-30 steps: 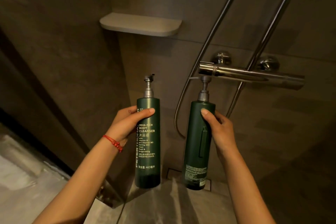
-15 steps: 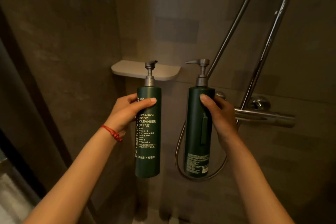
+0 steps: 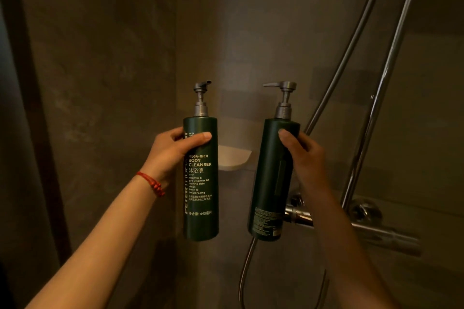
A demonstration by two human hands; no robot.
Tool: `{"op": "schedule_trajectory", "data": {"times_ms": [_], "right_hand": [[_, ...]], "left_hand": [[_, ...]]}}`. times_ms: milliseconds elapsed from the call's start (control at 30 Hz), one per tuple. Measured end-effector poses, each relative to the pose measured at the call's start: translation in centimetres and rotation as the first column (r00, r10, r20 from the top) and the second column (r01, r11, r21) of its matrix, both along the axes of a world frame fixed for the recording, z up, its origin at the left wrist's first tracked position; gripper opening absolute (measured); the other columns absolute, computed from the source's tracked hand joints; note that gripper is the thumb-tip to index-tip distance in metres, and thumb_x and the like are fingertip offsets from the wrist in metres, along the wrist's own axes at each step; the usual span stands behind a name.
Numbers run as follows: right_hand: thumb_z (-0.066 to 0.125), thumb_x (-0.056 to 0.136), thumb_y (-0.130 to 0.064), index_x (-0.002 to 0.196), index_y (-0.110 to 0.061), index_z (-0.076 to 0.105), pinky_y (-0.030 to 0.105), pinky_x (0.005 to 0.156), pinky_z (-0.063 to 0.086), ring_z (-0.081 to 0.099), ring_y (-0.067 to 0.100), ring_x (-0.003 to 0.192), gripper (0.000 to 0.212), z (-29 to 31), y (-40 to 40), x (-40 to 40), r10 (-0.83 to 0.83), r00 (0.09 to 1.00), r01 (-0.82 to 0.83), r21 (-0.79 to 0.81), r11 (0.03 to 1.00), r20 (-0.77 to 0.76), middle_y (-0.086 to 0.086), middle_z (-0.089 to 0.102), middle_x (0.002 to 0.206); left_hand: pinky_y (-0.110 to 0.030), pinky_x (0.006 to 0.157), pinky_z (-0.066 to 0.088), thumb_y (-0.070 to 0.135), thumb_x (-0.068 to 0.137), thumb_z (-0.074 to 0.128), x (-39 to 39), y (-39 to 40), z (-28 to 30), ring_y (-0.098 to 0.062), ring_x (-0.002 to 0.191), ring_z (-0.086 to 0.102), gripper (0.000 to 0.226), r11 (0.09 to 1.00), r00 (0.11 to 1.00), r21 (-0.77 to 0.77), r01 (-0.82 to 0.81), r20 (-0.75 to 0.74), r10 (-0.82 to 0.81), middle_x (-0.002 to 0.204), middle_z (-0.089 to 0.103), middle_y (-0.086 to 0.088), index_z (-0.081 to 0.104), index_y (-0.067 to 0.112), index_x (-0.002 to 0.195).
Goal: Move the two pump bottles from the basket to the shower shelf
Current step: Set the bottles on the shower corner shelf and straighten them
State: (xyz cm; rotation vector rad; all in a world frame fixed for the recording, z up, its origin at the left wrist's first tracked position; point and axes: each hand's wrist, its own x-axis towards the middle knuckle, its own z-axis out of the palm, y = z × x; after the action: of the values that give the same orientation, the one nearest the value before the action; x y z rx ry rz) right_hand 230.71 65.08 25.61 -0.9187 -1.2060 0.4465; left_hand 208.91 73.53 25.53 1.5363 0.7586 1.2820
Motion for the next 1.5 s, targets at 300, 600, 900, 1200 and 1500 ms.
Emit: {"op": "schedule_trajectory", "data": {"times_ms": [300, 600, 900, 1200, 1500], "right_hand": [[0.064, 0.068, -0.037, 0.079, -0.022, 0.065, 0.012, 0.051, 0.049, 0.067, 0.003, 0.063, 0.018, 4.9, 5.0, -1.0, -0.040, 0.999, 0.038, 0.143, 0.989, 0.016, -0.017, 0.072, 0.065], [0.066, 0.076, -0.031, 0.078, -0.028, 0.064, 0.012, 0.049, 0.049, 0.067, 0.002, 0.062, 0.003, 7.6, 11.2, -2.7, -0.135, 0.990, 0.125, 0.221, 0.967, 0.031, -0.011, 0.070, 0.066], [0.067, 0.076, -0.027, 0.076, -0.031, 0.064, 0.011, 0.049, 0.048, 0.066, 0.001, 0.062, 0.005, 5.7, 15.4, -2.6, -0.131, 0.990, 0.120, 0.182, 0.976, 0.044, -0.021, 0.070, 0.066], [0.068, 0.075, -0.022, 0.077, -0.032, 0.064, 0.012, 0.049, 0.049, 0.066, 0.002, 0.063, 0.010, 4.8, 18.1, -2.1, -0.097, 0.993, 0.085, 0.163, 0.983, 0.070, -0.017, 0.071, 0.067], [0.065, 0.077, -0.025, 0.082, -0.032, 0.062, 0.010, 0.050, 0.048, 0.066, -0.001, 0.066, 0.009, 4.1, 18.8, -1.8, -0.052, 0.991, 0.032, 0.166, 0.986, 0.120, -0.013, 0.070, 0.070]], "left_hand": [[-0.016, 0.056, 0.047, 0.039, 0.050, 0.073, -0.4, 5.6, 5.9, -0.002, 0.070, 0.066, 0.040, 0.994, 0.998, 0.108, 0.000, 0.060, -0.006, 0.087, 0.067, 0.005, 0.062, 0.026, 0.086], [-0.022, 0.065, 0.048, 0.030, 0.060, 0.075, 0.0, 12.1, 8.3, -0.008, 0.080, 0.065, 0.031, 0.983, 0.992, 0.170, 0.072, 0.086, -0.087, 0.091, 0.067, 0.005, 0.062, 0.029, 0.089], [-0.024, 0.065, 0.047, 0.028, 0.059, 0.074, 1.1, 16.7, 6.2, -0.009, 0.083, 0.064, 0.031, 0.985, 0.989, 0.131, 0.110, 0.081, -0.122, 0.093, 0.065, 0.005, 0.061, 0.030, 0.087], [-0.021, 0.064, 0.045, 0.022, 0.065, 0.073, 1.7, 18.7, 5.3, -0.005, 0.083, 0.062, 0.027, 0.985, 0.991, 0.138, 0.099, 0.078, -0.111, 0.093, 0.065, 0.008, 0.061, 0.033, 0.087], [-0.025, 0.065, 0.053, 0.021, 0.067, 0.069, 1.9, 18.8, 4.0, -0.011, 0.082, 0.067, 0.027, 0.980, 0.981, 0.172, 0.099, 0.148, -0.125, 0.096, 0.066, 0.001, 0.062, 0.029, 0.092]]}}
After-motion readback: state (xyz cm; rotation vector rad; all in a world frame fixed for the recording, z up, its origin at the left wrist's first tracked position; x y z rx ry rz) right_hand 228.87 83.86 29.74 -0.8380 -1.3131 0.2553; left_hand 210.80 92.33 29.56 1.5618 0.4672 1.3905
